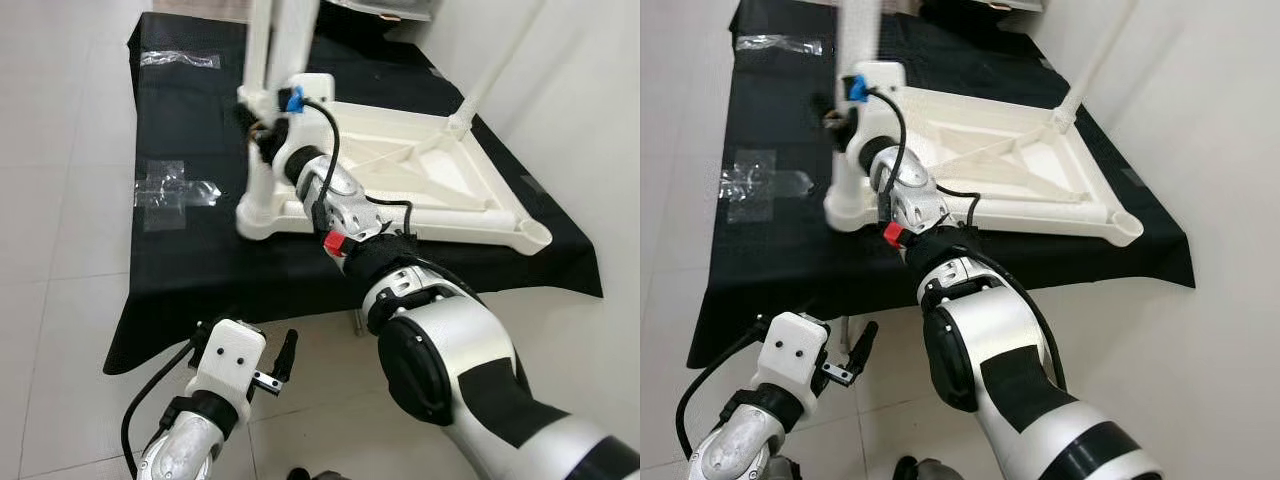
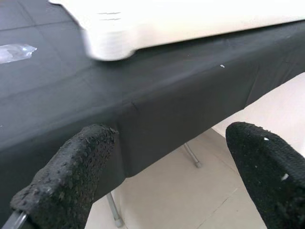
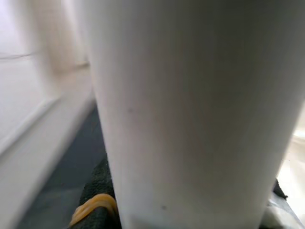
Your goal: Building children table
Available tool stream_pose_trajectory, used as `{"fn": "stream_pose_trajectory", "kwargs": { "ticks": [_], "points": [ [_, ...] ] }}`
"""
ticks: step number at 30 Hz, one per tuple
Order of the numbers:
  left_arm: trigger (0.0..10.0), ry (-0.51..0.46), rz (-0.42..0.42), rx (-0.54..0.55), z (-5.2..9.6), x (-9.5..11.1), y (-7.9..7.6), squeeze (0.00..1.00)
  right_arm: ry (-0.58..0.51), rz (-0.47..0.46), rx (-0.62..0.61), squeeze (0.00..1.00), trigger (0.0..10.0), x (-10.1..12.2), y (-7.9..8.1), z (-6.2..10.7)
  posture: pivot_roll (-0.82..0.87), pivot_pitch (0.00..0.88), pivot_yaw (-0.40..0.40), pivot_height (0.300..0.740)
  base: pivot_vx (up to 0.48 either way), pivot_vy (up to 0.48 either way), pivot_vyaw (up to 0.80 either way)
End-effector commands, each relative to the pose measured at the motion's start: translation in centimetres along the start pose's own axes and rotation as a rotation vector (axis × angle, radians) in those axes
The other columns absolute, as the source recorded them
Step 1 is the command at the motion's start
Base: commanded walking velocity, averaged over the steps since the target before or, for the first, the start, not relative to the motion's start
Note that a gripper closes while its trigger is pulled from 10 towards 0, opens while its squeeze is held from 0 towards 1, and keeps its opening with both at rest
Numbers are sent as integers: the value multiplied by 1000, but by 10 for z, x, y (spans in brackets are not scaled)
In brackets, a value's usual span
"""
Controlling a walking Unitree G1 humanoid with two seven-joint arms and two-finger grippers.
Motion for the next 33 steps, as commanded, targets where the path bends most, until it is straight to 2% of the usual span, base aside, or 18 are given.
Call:
{"fn": "stream_pose_trajectory", "kwargs": {
  "ticks": [1,2,3,5,6,7,8,9,12,14,15,18,22,24,27,29,32,33],
  "points": [
    [10000,9,8,-21,1,-3,-5,0,58,-76,-188,0,0,-14,-22,3,153,157,-237,740,0,0,0],
    [10000,9,7,-20,1,-3,-5,0,54,-92,-229,0,0,-16,-20,5,153,157,-237,740,0,0,0],
    [10000,8,6,-19,1,-2,-4,0,50,-109,-236,0,0,-20,-7,9,157,158,-236,740,0,0,0],
    [10000,8,5,-19,2,-2,-4,0,50,-111,-239,0,0,-21,-3,11,157,158,-236,740,0,0,0],
    [10000,8,5,-19,1,-2,-4,0,51,-109,-252,0,10000,-20,-2,11,157,158,-236,740,0,0,0],
    [10000,8,6,-19,2,-2,-3,0,29,-110,-153,0,10000,-19,12,13,152,162,-236,740,0,0,0],
    [10000,8,6,-18,2,-2,-3,0,22,-111,-124,0,10000,-18,16,13,152,162,-236,740,0,0,0],
    [10000,8,7,-18,2,-2,-3,0,-2,-109,-86,1000,10000,-16,20,14,144,164,-236,740,0,0,0],
    [10000,8,9,-17,2,-2,-2,0,-32,-120,-51,1000,10000,-14,21,15,144,164,-236,740,0,0,0],
    [10000,8,10,-16,2,-2,-2,0,-81,-108,-14,1000,10000,-8,13,13,145,168,-237,740,0,0,0],
    [10000,8,10,-15,2,-2,-2,0,-93,-102,-9,0,10000,-7,11,13,145,168,-237,740,0,0,0],
    [10000,9,12,-14,1,-2,-2,0,-142,-122,235,0,10000,4,6,10,145,169,-235,740,0,0,0],
    [10000,9,12,-17,1,-2,-3,0,-90,-127,560,0,10000,6,-6,10,146,164,-235,740,0,0,0],
    [10000,10,12,-18,1,-3,-3,0,-71,-127,628,0,10000,7,-7,11,146,163,-233,740,0,0,0],
    [10000,9,12,-18,0,-3,-4,0,11,-72,871,0,10000,5,-10,17,151,160,-237,740,0,0,0],
    [10000,10,12,-18,0,-3,-4,0,109,26,1034,0,10000,-5,-6,25,151,158,-237,740,0,0,0],
    [10000,10,12,-18,0,-3,-4,0,118,35,1050,0,10000,-6,-5,26,151,158,-237,740,0,0,0],
    [10000,10,11,-19,0,-3,-5,0,146,76,1158,0,10000,-11,-1,33,159,152,-241,740,0,0,0]
  ]
}}
Point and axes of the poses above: a point about 5 cm out from each wrist's last joint towards the gripper, its own z axis pointing back from the gripper into the wrist, its own x axis along the axis of the wrist's last joint, y = z × x, the point moved 1 cm from there along -z, pointing out of the wrist towards the gripper, and after that the axes turned 1 degree about z, right-handed, at the moved point
